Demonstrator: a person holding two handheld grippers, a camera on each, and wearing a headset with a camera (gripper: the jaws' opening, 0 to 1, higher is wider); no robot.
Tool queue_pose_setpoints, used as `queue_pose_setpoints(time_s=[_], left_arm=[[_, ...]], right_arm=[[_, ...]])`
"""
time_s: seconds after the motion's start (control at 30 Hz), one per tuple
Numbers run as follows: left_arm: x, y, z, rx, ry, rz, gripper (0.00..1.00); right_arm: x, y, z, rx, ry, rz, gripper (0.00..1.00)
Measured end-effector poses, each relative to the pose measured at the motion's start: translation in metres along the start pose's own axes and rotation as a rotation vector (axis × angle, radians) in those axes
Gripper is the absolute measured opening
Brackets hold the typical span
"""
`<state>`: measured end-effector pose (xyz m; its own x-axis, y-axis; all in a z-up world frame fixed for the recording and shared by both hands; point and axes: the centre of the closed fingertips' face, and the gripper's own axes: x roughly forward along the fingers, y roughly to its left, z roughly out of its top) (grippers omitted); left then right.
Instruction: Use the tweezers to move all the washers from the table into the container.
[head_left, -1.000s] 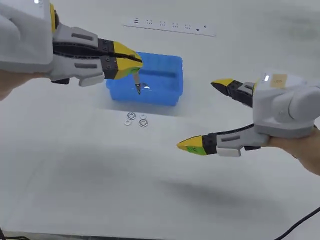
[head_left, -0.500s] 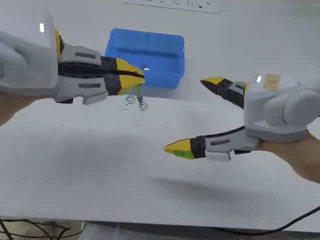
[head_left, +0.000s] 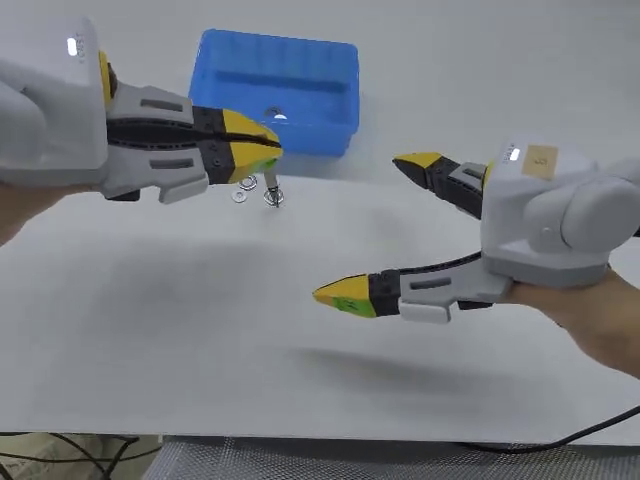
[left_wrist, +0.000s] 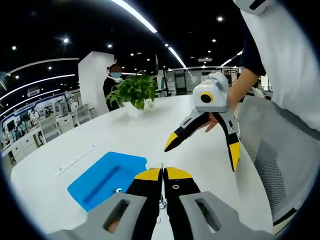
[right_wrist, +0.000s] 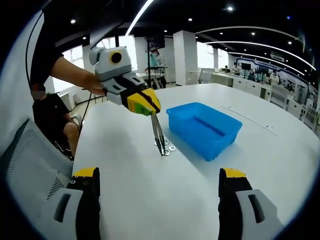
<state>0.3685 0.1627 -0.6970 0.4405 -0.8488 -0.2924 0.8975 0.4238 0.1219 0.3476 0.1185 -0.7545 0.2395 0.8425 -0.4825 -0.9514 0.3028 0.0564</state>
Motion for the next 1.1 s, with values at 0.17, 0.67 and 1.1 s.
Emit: queue_pose_setpoints(time_s=[0.17,0.67,1.1], left_arm=[[0.0,0.001,0.001,-0.038,0.052,0.013,0.05],[0.005,0.009,-0.006,-0.018,0.123,0.004,0.05],[0.002,0.008,-0.007,-0.032,0.145,0.012,0.05]], right_arm=[[0.004,0.002,0.006,0.01,-0.015,0.006,1.0],[0.042,-0.001,0.013,-0.047,0.03,0.11,0.75],[0.069,-0.002,0.021,-0.085,0.086,0.251,0.32]])
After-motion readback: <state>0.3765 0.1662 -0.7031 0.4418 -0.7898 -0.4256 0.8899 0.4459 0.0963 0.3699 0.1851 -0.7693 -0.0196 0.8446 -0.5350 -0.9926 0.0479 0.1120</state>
